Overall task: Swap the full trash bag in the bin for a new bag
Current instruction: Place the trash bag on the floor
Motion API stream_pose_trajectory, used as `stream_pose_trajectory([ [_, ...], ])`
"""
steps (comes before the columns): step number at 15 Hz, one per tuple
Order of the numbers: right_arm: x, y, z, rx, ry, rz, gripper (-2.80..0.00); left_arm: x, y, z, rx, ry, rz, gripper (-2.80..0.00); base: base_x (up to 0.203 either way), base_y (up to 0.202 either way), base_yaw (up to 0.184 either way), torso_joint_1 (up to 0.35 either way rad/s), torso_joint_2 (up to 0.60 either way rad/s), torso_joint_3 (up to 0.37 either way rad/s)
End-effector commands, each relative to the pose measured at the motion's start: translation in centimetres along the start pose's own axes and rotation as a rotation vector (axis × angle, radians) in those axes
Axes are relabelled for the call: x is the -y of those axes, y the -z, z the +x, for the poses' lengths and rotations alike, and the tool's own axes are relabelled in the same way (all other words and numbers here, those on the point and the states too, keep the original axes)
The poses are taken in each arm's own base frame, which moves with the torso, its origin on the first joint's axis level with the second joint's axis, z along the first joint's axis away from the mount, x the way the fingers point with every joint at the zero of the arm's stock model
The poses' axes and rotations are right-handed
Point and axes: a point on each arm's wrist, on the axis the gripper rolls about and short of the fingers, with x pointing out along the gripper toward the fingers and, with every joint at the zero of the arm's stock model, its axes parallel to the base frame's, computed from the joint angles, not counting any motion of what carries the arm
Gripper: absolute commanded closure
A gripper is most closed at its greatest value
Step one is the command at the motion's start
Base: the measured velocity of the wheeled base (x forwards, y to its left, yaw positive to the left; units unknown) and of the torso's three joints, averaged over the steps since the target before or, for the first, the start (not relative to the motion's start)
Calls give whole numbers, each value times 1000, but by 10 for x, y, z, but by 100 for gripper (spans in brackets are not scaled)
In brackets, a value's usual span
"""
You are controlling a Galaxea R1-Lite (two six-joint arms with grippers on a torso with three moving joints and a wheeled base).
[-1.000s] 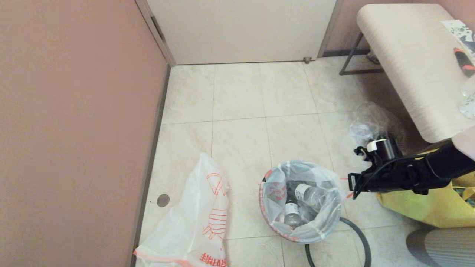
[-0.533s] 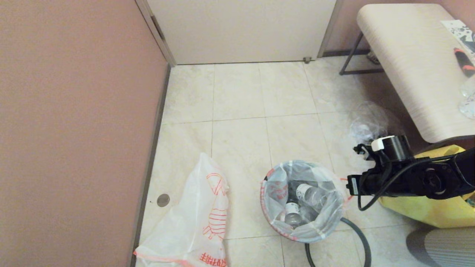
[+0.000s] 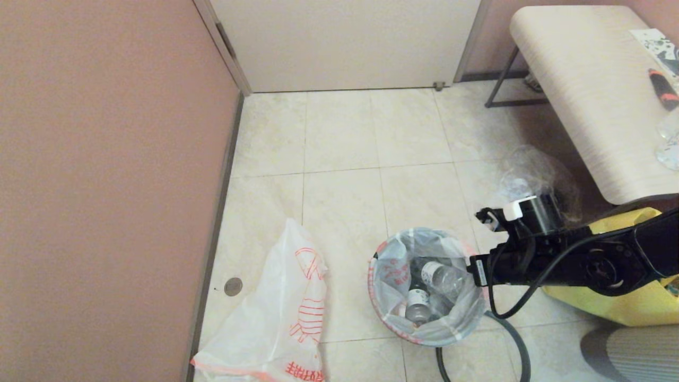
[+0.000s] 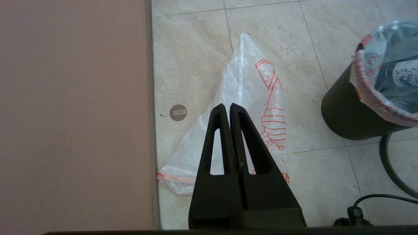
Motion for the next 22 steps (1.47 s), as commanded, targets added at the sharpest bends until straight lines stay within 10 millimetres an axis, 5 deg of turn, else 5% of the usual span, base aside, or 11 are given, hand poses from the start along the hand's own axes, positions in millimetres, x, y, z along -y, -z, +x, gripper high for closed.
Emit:
stream_pose_trajectory([
  [1, -1, 5, 21, -40, -5, -5, 0, 0, 1, 0, -4, 1, 1, 0, 0, 0, 0, 0, 0, 0],
  [12, -33, 24, 114, -149, -15, -78, 0, 0, 1, 0, -4, 1, 0, 0, 0, 0, 0, 0, 0, 0],
  [18, -38, 11, 123, -105, 3, -78, 0, 0, 1, 0, -4, -1, 1, 0, 0, 0, 0, 0, 0, 0],
  [22, -49, -12, 84, -60, -115, 18, 0, 0, 1, 0, -4, 1, 1, 0, 0, 0, 0, 0, 0, 0],
])
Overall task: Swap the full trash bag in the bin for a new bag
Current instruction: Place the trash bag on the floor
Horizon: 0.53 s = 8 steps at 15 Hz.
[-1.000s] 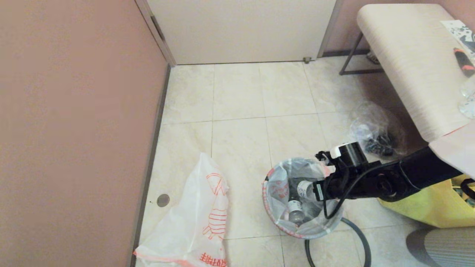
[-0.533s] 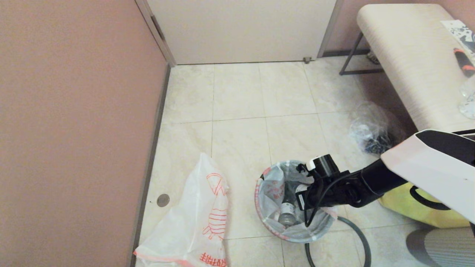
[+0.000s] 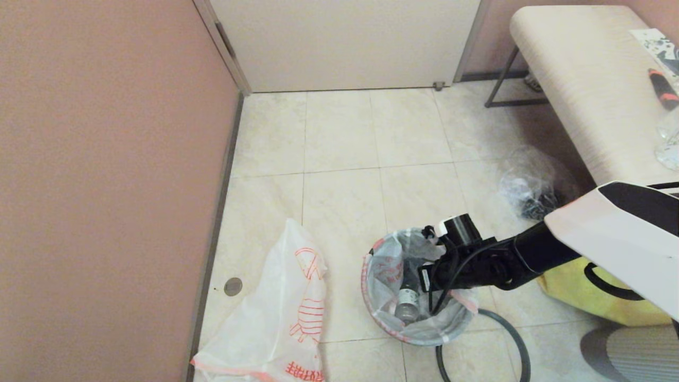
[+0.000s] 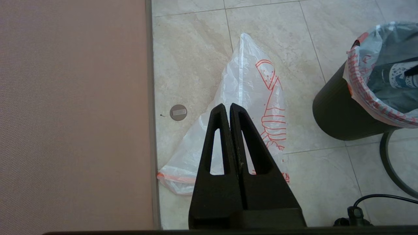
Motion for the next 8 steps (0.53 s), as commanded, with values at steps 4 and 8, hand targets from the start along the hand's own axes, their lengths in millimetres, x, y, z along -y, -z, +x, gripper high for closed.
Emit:
stream_pose_trajectory([
  [4, -4, -19, -33, 24, -177, 141, 0, 0, 1, 0, -4, 0, 1, 0, 0, 0, 0, 0, 0, 0],
  [8, 10, -16, -28, -4, -139, 179, 0, 0, 1, 0, -4, -1, 1, 0, 0, 0, 0, 0, 0, 0],
])
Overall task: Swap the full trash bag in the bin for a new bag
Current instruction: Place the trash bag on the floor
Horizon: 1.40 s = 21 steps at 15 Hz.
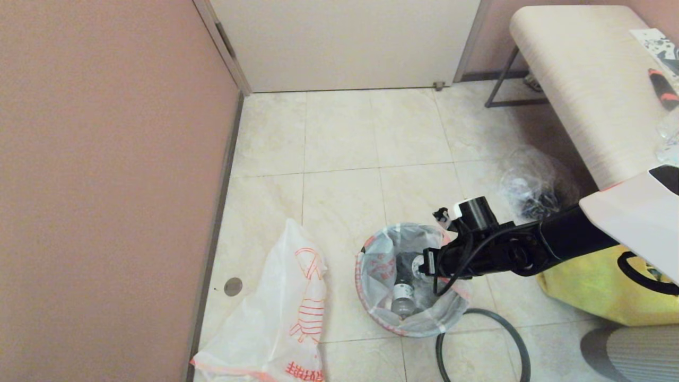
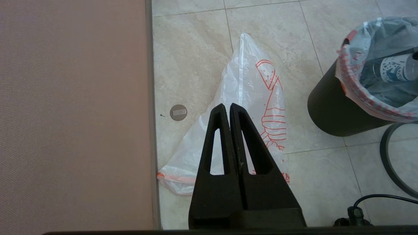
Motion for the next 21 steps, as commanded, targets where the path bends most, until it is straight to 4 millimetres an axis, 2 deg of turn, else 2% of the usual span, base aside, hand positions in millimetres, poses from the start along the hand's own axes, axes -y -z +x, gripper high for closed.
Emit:
stream_pose_trajectory([
  [1, 11, 3, 3, -24, 27, 20, 0, 0, 1, 0, -4, 1, 1, 0, 0, 0, 0, 0, 0, 0],
  [3, 13, 7, 5, -42, 33, 30, 0, 0, 1, 0, -4, 0, 1, 0, 0, 0, 0, 0, 0, 0],
  [7, -2, 13, 7, -60, 14, 22, 0, 0, 1, 0, -4, 1, 1, 0, 0, 0, 0, 0, 0, 0],
  [12, -13, 12, -8, -56, -1, 10, 0, 0, 1, 0, -4, -1, 1, 0, 0, 0, 0, 0, 0, 0],
  [15, -9, 13, -3, -64, 5, 14, 0, 0, 1, 0, -4, 1, 1, 0, 0, 0, 0, 0, 0, 0],
  [18, -22, 12, -1, -54, -19, -9, 0, 0, 1, 0, -4, 1, 1, 0, 0, 0, 0, 0, 0, 0],
  [21, -22, 8, 2, -45, -21, -11, 0, 0, 1, 0, -4, -1, 1, 0, 0, 0, 0, 0, 0, 0],
])
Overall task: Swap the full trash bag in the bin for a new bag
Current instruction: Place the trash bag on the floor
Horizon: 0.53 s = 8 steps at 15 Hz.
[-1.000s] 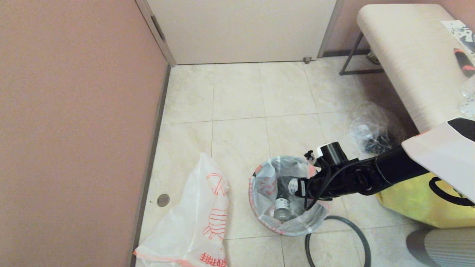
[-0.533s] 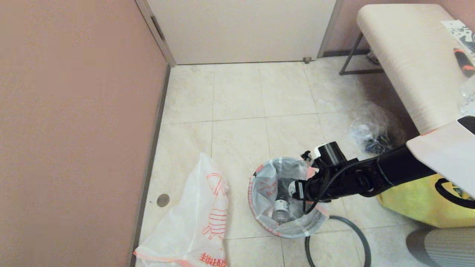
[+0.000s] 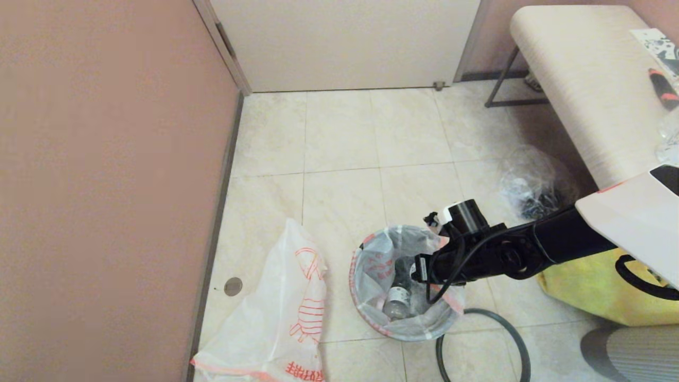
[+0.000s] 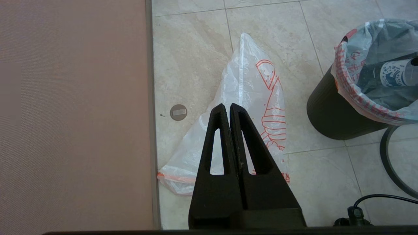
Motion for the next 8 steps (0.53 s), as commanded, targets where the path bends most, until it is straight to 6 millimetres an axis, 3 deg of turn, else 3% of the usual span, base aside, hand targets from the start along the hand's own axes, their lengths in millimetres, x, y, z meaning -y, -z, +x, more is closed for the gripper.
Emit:
stream_pose_trajectory([
  [1, 3, 1, 9, -4, 17, 2, 0, 0, 1, 0, -4, 0, 0, 0, 0, 0, 0, 0, 0, 0],
  [5, 17, 5, 37, -12, 114, 11, 0, 0, 1, 0, -4, 0, 0, 0, 0, 0, 0, 0, 0, 0],
  [8, 17, -10, 48, 11, 116, 9, 0, 0, 1, 0, -4, 0, 0, 0, 0, 0, 0, 0, 0, 0],
])
